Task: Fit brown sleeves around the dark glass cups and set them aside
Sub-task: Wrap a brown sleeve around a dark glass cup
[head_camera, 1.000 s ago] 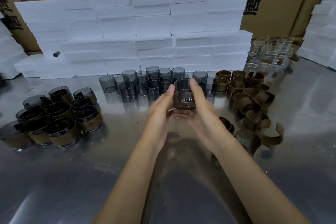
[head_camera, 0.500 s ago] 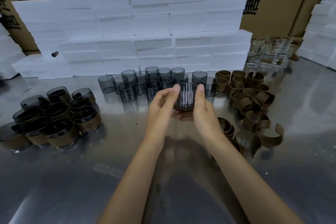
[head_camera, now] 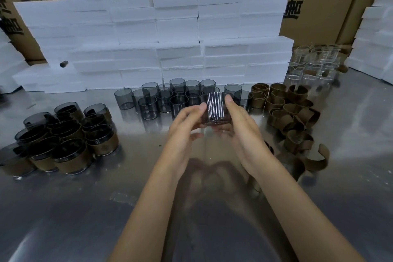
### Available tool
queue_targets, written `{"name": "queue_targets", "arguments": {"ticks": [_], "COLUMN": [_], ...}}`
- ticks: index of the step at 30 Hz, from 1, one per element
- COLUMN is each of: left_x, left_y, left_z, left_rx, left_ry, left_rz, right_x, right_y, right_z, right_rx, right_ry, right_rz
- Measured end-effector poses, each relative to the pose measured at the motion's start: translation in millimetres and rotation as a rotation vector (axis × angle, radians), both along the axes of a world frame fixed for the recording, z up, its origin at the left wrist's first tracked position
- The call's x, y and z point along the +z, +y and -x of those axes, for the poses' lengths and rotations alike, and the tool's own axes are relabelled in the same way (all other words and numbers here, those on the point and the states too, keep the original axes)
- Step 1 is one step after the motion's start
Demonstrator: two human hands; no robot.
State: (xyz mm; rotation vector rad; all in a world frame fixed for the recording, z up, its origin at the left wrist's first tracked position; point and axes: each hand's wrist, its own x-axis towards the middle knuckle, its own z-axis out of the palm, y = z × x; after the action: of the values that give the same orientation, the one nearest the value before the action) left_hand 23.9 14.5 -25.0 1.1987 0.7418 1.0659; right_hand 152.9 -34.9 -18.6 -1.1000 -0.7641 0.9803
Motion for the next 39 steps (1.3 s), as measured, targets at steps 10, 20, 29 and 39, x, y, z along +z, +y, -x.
{"name": "queue_targets", "arguments": {"ticks": [10,20,29,39], "left_x": [-5,-5,-1,-4], "left_y": [-5,0,3,-1], "left_z": [-4,1,-3,-3], "left_rx": [-0.126,-0.01,-0.051,-0.115], "left_ry": [0.167,0.019,-0.115,-0.077], "left_rz": [-0.054,-0.053,-0.046,-0.189], "right_x": [-1,-7,-5,-1], "right_y": [-7,-2,-4,-3], "right_z": [9,0,-5,-8], "right_rx": [0.058,-0.149,-0.011,0.221], "right_ry": [-0.275,-0.302,0.046,0.484], "right_rz": [-0.037,-0.055,-0.01,0.003]}}
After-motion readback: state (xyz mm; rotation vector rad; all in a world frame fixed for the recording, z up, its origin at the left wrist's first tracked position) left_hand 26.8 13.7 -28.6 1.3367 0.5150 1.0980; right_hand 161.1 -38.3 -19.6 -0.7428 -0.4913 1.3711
